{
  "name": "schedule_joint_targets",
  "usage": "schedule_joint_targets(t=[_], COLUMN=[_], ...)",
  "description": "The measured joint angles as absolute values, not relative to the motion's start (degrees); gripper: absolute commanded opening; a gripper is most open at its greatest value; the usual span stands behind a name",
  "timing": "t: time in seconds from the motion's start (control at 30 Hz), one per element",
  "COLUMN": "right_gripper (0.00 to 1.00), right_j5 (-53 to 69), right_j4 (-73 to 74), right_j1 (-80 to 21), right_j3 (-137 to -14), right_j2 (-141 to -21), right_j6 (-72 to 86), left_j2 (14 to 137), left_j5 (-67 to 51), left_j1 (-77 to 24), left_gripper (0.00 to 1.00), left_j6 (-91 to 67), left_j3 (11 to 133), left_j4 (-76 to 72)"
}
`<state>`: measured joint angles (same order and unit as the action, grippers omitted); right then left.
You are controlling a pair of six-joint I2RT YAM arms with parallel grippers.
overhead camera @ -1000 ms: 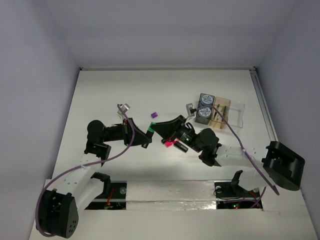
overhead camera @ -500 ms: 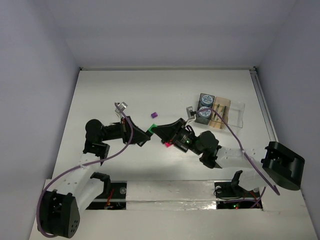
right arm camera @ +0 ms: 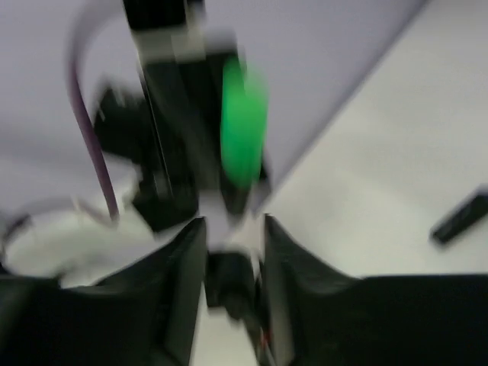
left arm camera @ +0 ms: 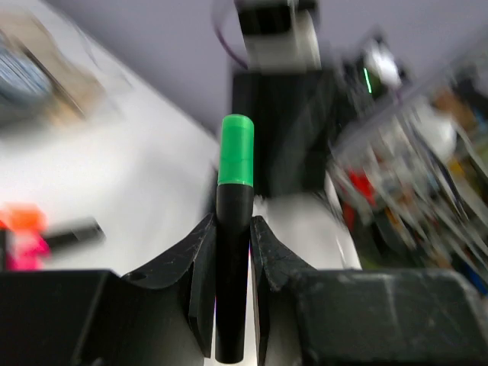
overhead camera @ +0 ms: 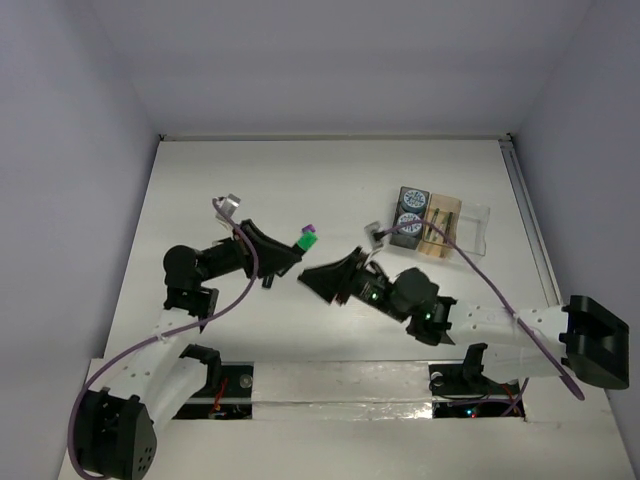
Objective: Sort the stationery into containers
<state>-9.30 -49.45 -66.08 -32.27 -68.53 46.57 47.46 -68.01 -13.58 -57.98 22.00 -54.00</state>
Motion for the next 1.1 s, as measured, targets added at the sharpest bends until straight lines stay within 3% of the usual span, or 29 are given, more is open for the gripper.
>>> schedule_joint_targets(t=[0.07, 0.27, 0.7, 1.1], right_gripper=[0.57, 0.63, 0.72, 0.81], right_j5=[-5.56, -1.69, -3.6, 2.42], right_j4=[-43.16, -27.4, -21.82, -22.17], right_j1=[-69.3, -74.17, -66.59, -57.19], right_j3=[-32.88, -31.29, -32.77, -45.28], right_j2=[-67.77, -66.24, -59.72, -60.84], right_j6=[45.56, 43.53, 36.77, 29.56], left_j2=[47.22, 45.8, 46.74, 49.28], left_j5=[-59.2, -47.83, -42.87, -40.4], left_j1=[-13.82, -13.41, -16.71, -22.15], left_gripper=[0.0, 0.0, 0.0, 0.0], left_j6=[-58.26, -58.67, -62.54, -64.23], left_j3=[22.76, 22.96, 17.28, 13.45], left_j4=[-55.51, -58.35, -64.49, -68.79])
